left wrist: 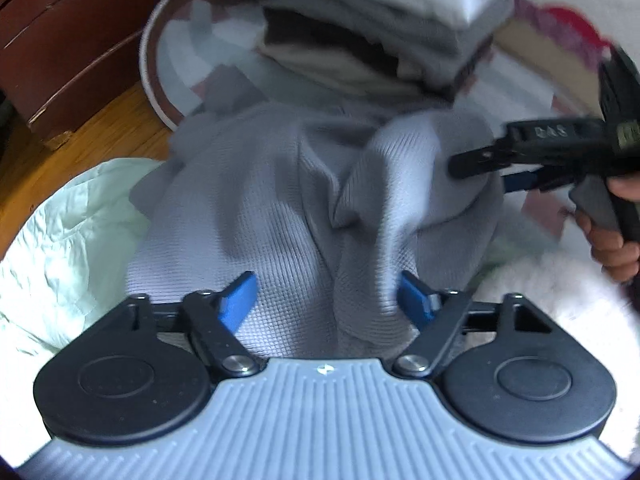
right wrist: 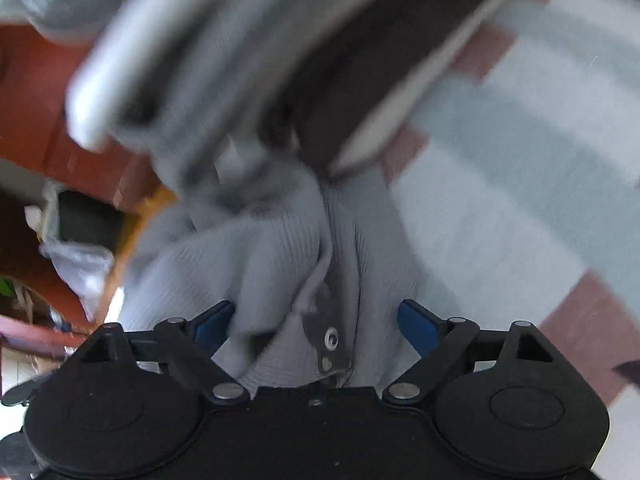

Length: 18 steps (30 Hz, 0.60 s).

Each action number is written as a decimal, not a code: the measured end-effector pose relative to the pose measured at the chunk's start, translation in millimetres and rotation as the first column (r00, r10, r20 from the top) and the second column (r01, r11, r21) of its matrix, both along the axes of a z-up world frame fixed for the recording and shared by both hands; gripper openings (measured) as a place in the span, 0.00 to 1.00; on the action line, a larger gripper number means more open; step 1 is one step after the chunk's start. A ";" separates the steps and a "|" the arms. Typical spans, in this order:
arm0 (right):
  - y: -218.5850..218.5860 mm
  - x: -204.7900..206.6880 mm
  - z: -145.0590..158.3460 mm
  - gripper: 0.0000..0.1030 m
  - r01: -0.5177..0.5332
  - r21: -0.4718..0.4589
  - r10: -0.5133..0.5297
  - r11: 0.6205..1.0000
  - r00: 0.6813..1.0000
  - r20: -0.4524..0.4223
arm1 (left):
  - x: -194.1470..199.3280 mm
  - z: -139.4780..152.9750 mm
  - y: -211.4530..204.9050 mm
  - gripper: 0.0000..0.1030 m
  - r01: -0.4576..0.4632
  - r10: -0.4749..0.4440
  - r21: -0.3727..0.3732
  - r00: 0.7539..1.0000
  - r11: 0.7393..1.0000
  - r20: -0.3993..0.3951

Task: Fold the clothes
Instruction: 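Grasp the grey shirt with the left gripper while the right gripper grasps it too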

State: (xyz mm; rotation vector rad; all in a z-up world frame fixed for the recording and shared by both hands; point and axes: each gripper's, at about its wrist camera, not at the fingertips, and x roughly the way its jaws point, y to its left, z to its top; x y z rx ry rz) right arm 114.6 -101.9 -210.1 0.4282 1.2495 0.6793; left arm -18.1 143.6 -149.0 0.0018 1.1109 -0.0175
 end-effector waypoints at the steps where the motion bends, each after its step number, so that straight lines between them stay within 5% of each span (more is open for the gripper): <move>1: 0.2 -4.4 2.8 0.60 -0.009 0.026 0.009 1.000 1.000 0.018 | 2.2 -6.2 -1.1 0.81 -0.011 0.011 0.004 1.000 1.000 0.008; 2: 0.3 -8.8 5.6 0.31 -0.019 0.052 0.017 0.998 0.999 0.035 | 4.4 -12.3 -2.3 0.80 -0.022 0.022 0.008 1.000 1.000 0.016; 3: -0.1 -13.5 9.5 0.21 -0.027 0.075 0.023 0.997 0.998 0.057 | 6.6 -18.5 -3.4 0.73 -0.033 0.033 0.012 0.999 0.999 0.024; 4: -3.8 -19.4 19.3 0.18 -0.027 0.080 0.019 0.996 0.995 0.099 | 8.7 -24.6 -4.6 0.48 -0.045 0.044 0.015 0.999 0.999 0.032; 7: -27.7 -39.0 53.8 0.14 0.004 0.189 -0.040 0.982 0.981 0.190 | 7.0 -17.9 -17.6 0.14 -0.024 0.014 0.073 0.990 0.997 0.138; 11: -64.6 -72.6 97.8 0.12 0.060 0.302 -0.148 0.951 0.949 0.277 | -0.3 22.7 -41.1 0.08 0.042 -0.063 0.076 0.948 0.996 0.312; 18: -142.7 -137.4 155.2 0.11 0.208 0.418 -0.380 0.884 0.841 0.385 | -17.0 106.8 -87.7 0.07 0.196 -0.161 -0.002 0.811 0.981 0.563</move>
